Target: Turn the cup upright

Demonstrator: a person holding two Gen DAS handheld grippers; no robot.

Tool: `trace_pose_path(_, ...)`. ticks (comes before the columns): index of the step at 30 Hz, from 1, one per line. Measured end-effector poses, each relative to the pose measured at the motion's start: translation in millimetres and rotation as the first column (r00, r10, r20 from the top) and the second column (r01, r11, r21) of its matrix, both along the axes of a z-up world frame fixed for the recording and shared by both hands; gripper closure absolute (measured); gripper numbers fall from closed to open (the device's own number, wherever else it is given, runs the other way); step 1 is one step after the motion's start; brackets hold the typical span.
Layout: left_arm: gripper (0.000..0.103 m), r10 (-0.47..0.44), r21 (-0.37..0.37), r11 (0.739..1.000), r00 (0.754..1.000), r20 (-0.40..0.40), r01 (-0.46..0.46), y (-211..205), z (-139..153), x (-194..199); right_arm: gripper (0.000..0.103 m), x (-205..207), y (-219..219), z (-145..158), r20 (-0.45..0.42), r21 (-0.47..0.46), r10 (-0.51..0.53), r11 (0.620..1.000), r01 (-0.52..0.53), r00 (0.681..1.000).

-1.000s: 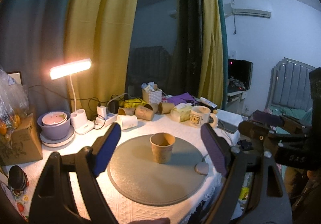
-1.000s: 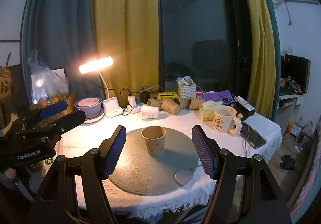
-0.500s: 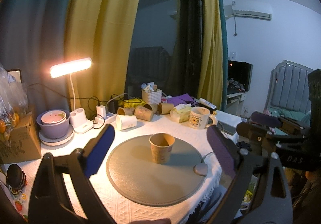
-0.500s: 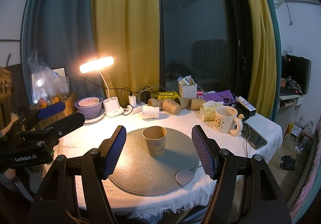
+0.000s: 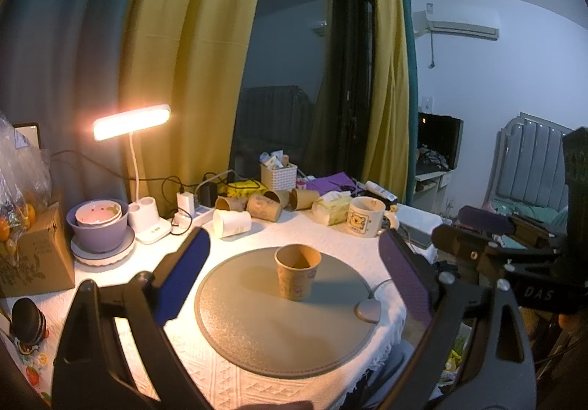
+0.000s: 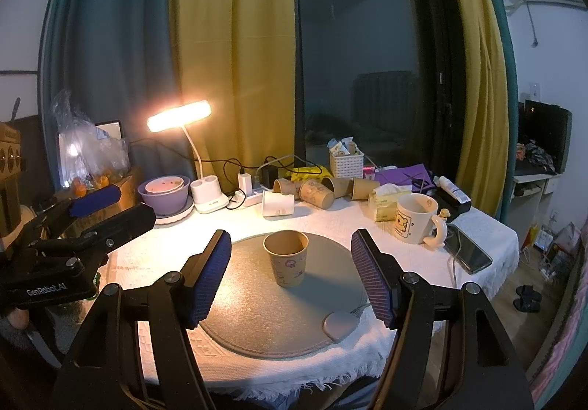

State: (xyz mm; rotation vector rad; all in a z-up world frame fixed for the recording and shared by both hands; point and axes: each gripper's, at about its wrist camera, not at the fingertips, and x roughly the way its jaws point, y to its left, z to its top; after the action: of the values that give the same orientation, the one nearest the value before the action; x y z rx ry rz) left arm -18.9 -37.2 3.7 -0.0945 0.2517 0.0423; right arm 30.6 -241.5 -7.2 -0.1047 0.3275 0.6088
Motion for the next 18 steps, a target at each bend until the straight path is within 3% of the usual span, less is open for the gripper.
trace_pose_path(18,0.009,-0.002,-0.001,1.000,1.000,-0.001,0.002,2.7,-0.2,0.0,0.032,0.2,2.0,-1.1,-0.002,-0.004,0.004,1.000,-0.004,1.000)
